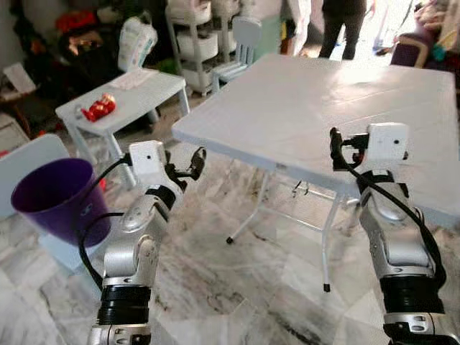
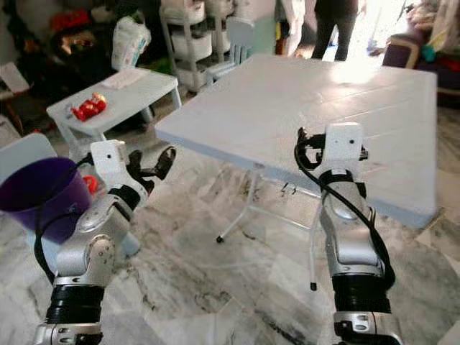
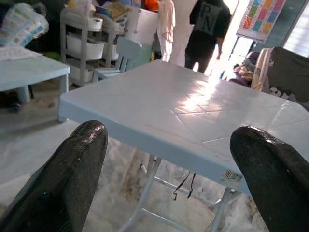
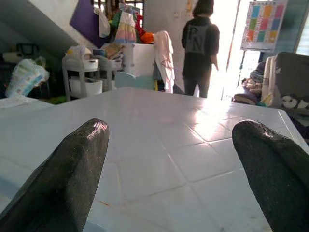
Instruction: Picking trash to rubbish bin
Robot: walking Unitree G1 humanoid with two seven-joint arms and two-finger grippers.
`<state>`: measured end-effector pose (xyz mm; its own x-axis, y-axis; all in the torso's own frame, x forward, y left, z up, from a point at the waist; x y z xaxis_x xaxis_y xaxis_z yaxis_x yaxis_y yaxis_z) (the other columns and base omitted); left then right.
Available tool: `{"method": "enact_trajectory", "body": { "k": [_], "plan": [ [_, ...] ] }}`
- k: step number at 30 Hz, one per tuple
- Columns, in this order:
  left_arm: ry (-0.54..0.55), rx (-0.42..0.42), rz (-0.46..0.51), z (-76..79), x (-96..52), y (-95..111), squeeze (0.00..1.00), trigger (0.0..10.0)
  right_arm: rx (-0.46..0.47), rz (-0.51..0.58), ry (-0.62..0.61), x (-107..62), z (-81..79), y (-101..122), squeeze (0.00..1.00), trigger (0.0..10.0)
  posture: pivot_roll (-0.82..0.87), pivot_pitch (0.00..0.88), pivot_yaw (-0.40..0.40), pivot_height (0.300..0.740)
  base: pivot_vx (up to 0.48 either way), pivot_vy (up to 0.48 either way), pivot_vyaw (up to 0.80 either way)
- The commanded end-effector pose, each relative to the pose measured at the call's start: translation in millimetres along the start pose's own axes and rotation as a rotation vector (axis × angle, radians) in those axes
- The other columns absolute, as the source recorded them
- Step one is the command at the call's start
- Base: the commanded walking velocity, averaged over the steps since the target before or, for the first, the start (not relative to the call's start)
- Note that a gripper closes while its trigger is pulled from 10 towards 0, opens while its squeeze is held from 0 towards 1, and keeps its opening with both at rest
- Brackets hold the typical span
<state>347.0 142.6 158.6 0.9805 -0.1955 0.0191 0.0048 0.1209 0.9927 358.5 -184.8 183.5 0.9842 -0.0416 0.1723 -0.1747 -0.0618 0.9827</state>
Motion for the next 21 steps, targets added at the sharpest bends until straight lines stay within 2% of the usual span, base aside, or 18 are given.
{"method": "enact_trajectory", "body": {
  "k": [1, 11, 21],
  "plan": [
    [0.005, -0.007, 0.011, -2.3, 1.3, 3.2, 0.00, 10.0, -0.002, 0.029, 0.010, 1.7, -2.1, 8.2, 0.00, 10.0, -0.08, 0.000, 0.059, 0.740, 0.247, 0.000, 0.00],
    [-0.003, -0.048, 0.015, -2.9, 2.8, 3.5, 0.00, 10.0, -0.011, 0.033, 0.007, -0.5, 0.8, 9.5, 0.00, 10.0, -0.09, 0.000, 0.062, 0.740, 0.429, 0.000, 0.00],
    [0.000, -0.050, 0.014, -3.9, 2.8, 2.5, 0.00, 10.0, -0.016, 0.031, 0.004, -2.2, 2.4, 9.5, 0.00, 10.0, -0.10, 0.000, 0.060, 0.740, 0.371, 0.302, 0.00]
  ]
}}
Point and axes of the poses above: a point about 5 cm out from each wrist's last joint towards the gripper, its own x axis pointing out of the wrist towards the gripper, its own y axis along the axis of the wrist's last joint, z = x × y, the point moved 2 cm from there along x, pointing out of the wrist towards the gripper, and after that the axes turned 10 degrees about x, right-handed, at the moved point
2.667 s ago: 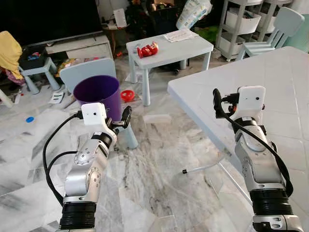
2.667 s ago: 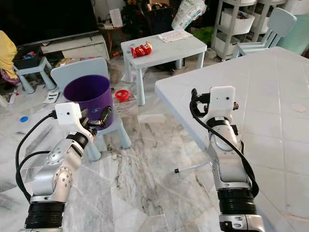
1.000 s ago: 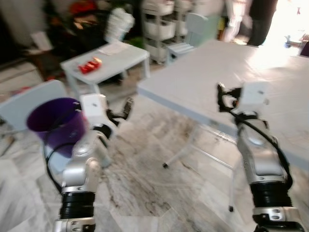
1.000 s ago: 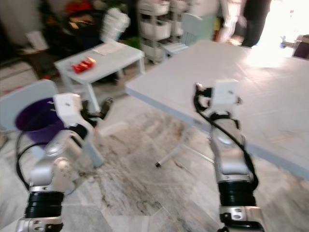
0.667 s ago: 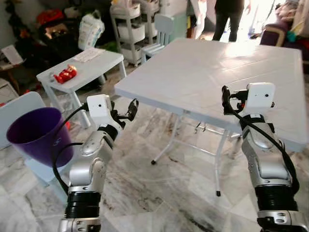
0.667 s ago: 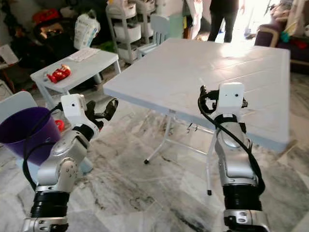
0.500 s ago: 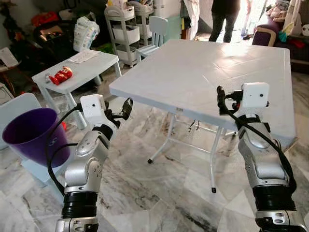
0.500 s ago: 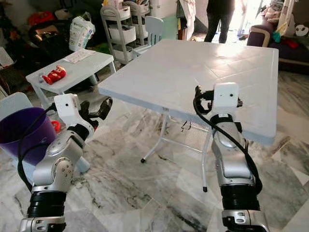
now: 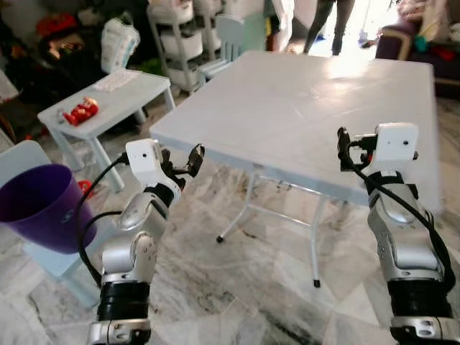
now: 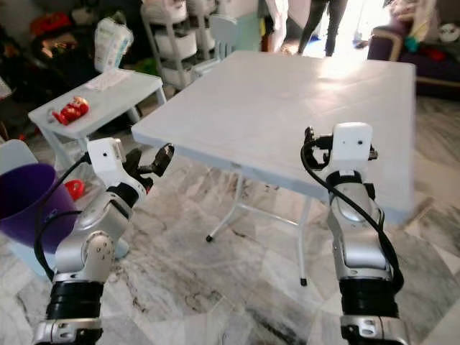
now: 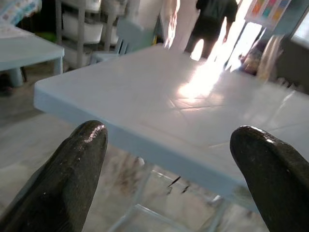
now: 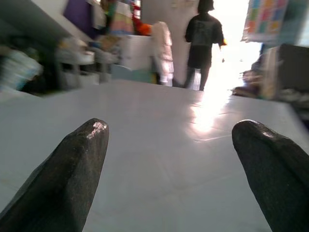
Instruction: Picking trash to rubbish bin
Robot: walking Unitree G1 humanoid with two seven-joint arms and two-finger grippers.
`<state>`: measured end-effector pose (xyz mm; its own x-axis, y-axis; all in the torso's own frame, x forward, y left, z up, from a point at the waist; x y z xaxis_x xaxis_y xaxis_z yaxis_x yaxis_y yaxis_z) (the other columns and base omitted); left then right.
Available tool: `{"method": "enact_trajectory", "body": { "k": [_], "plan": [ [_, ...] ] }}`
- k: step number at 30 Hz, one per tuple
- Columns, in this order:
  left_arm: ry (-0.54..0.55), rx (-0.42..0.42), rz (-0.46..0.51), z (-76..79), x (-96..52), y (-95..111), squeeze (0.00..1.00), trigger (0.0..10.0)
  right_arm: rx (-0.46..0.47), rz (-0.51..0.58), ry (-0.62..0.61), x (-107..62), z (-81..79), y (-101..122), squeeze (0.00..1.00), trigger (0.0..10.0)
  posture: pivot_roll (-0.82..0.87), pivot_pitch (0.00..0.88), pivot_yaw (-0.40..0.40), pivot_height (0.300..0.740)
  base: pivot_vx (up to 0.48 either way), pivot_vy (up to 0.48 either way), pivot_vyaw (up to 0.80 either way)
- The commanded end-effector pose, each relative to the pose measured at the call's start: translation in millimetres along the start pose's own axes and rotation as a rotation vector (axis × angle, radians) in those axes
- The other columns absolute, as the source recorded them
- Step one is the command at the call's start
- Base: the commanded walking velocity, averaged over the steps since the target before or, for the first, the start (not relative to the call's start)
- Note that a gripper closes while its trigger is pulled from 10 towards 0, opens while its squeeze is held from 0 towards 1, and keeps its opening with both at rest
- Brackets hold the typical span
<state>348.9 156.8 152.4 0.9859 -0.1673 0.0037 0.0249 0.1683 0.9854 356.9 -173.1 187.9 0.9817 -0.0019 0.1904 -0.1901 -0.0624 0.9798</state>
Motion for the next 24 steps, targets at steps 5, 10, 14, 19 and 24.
{"method": "enact_trajectory", "body": {
  "k": [5, 10, 14, 19, 24],
  "plan": [
    [-0.040, -0.026, 0.019, 15.6, 3.4, 4, 0.00, 10.0, -0.014, 0.022, -0.023, -1.3, 11.2, 7, 0.00, 10.0, -0.10, 0.000, 0.057, 0.740, 0.000, 0.000, 0.00],
    [-0.077, -0.033, 0.011, 23.3, 2.6, 2, 0.00, 10.0, -0.016, 0.025, -0.026, -1.1, 10.8, 7, 0.00, 10.0, -0.10, 0.000, 0.057, 0.740, 0.000, 0.000, 0.00],
    [-0.076, -0.042, 0.009, 24.0, 3.0, 2, 0.00, 10.0, -0.010, 0.021, -0.034, -1.1, 12.2, 7, 0.00, 10.0, -0.10, 0.000, 0.058, 0.740, 0.000, 0.000, 0.00],
    [-0.075, -0.041, 0.016, 23.5, 4.4, 5, 0.00, 10.0, -0.010, 0.013, -0.039, -0.3, 12.8, 7, 0.00, 10.0, -0.10, 0.000, 0.059, 0.740, 0.000, 0.000, -0.40],
    [-0.073, -0.038, 0.024, 22.2, 5.0, 7, 0.00, 10.0, -0.013, 0.015, -0.039, 0.1, 12.9, 7, 0.00, 10.0, -0.10, 0.000, 0.060, 0.740, 0.000, 0.000, -0.79]
  ]
}}
Point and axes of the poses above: a point about 5 cm out from each wrist's last joint towards the gripper, its own x axis pointing out of the wrist towards the gripper, its own y axis along the axis of the wrist's last joint, z = x × y, the point moved 2 cm from there along x, pointing out of the wrist towards the gripper, and after that the axes turned 10 degrees about x, right-handed, at the moved point
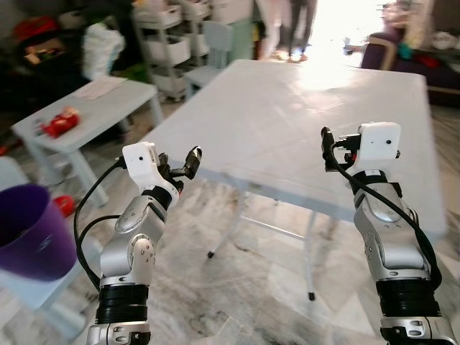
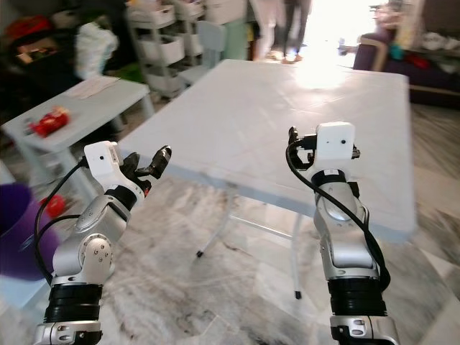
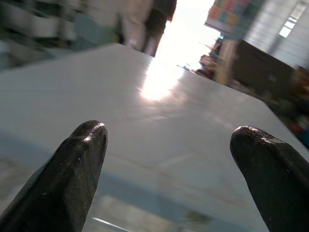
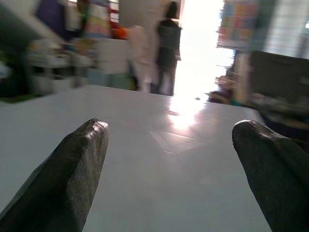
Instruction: Picking trash to rubbish bin
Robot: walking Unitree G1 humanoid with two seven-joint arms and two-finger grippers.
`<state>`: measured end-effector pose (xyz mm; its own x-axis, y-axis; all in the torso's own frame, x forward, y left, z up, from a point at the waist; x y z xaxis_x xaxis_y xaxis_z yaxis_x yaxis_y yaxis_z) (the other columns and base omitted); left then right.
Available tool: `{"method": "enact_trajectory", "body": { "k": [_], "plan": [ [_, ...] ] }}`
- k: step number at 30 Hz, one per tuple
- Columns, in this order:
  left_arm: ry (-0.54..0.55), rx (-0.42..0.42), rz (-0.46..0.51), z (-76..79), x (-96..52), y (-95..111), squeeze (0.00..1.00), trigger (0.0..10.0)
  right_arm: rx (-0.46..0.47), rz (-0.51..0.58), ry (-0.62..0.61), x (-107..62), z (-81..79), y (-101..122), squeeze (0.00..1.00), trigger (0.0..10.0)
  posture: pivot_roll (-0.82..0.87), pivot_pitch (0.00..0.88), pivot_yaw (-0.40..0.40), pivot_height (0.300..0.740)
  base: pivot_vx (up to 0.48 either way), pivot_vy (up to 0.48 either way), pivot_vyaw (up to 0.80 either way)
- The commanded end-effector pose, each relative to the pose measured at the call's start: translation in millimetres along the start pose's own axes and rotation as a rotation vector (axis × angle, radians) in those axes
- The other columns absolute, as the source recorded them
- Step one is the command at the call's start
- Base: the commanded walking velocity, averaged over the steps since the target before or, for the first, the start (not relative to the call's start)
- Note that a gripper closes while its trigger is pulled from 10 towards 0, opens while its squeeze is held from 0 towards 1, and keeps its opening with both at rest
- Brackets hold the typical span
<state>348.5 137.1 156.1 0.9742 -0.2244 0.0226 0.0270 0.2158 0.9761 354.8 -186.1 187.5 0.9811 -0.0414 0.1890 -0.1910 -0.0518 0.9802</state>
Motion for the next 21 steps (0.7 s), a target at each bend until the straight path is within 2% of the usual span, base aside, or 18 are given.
{"method": "enact_trajectory", "body": {
  "k": [1, 21],
  "plan": [
    [-0.012, 0.010, 0.016, 2.3, 2.2, 6.5, 0.00, 10.0, -0.003, 0.015, 0.001, 2.1, -0.4, 6.5, 0.00, 10.0, -0.10, 0.000, 0.061, 0.740, 0.000, 0.000, -0.79],
    [-0.013, -0.006, 0.019, 0.7, 3.8, 7.2, 0.00, 10.0, -0.014, 0.012, 0.005, 2.9, 0.1, 7.3, 0.00, 10.0, -0.10, 0.000, 0.055, 0.740, 0.000, 0.000, -0.80]
  ]
}}
Point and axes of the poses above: a point about 5 cm out from each wrist's last joint towards the gripper, its own x axis pointing out of the wrist towards the gripper, its own y axis along the axis of the wrist's last joint, z = x × y, the point moved 2 cm from there along x, pointing out of the wrist towards the gripper, and after that the axes turned 10 degrees about x, right-handed, at the moved point
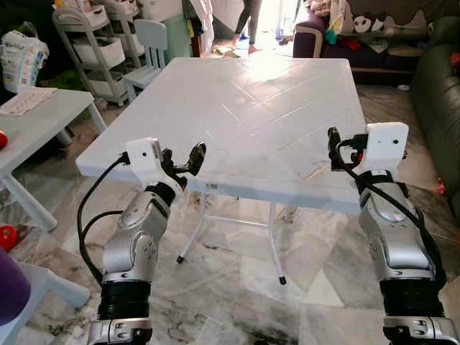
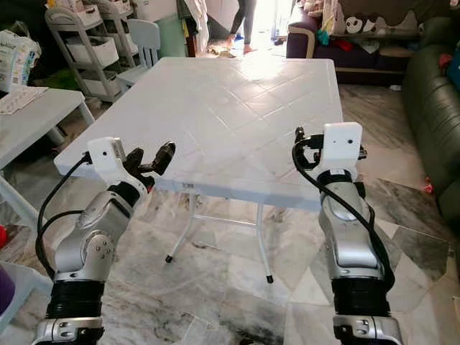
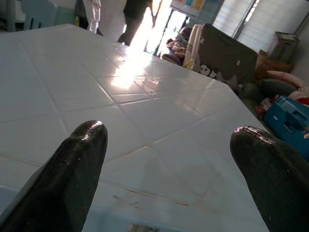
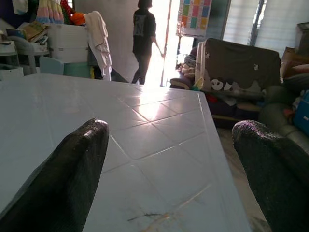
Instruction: Picking trash to rubbish bin
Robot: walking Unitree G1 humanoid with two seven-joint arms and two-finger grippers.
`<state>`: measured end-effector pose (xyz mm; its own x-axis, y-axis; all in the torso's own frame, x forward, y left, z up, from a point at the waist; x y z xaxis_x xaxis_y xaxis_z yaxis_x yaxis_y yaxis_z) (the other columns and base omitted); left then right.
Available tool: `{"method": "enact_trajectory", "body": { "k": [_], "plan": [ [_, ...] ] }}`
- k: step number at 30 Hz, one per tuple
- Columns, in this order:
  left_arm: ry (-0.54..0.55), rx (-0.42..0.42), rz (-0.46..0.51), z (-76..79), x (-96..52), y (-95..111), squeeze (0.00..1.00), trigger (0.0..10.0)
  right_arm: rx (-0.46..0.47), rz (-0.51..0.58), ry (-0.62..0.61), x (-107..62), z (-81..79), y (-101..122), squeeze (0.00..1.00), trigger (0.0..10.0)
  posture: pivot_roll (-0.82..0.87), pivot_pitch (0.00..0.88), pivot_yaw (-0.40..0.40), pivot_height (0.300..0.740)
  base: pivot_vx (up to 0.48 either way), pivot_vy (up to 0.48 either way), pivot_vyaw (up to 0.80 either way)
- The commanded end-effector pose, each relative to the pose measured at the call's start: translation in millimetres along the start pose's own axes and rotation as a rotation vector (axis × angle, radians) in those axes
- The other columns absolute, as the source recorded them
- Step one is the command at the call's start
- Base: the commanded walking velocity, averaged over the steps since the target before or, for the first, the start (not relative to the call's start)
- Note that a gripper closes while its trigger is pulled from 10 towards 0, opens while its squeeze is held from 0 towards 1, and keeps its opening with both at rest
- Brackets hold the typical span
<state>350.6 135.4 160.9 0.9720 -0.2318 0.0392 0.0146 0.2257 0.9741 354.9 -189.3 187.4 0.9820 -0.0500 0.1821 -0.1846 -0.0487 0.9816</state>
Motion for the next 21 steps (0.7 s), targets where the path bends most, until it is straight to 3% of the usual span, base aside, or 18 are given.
{"method": "enact_trajectory", "body": {
  "k": [1, 7, 21],
  "plan": [
    [-0.002, 0.001, 0.005, -1.4, 1.3, 2.6, 0.00, 10.0, -0.011, 0.019, 0.014, 2.6, -2.9, 7.6, 0.00, 10.0, -0.10, 0.000, 0.055, 0.740, 0.000, 0.000, -0.80],
    [0.006, -0.008, 0.002, -1.5, 1.6, 2.0, 0.00, 10.0, -0.013, 0.023, 0.016, 3.3, -3.0, 9.3, 0.00, 10.0, -0.10, 0.000, 0.053, 0.740, 0.000, 0.000, -0.79],
    [-0.001, -0.028, 0.008, -2.1, 2.6, 3.1, 0.00, 10.0, -0.014, 0.031, 0.024, 2.2, -4.4, 10.3, 0.00, 10.0, -0.11, 0.000, 0.055, 0.740, 0.000, 0.000, 0.00]
  ]
}}
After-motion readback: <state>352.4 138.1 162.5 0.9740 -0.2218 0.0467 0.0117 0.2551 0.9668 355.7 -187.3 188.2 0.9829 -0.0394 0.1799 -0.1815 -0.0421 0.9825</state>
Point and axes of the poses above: a point about 5 cm out from each wrist's last joint towards the gripper, its own x axis pointing out of the wrist towards the gripper, its own y axis along the axis of the wrist's last joint, z = x × y, the point moved 2 cm from there along x, pointing out of the wrist towards the gripper, and after that the axes turned 10 degrees about x, right-handed, at the moved point
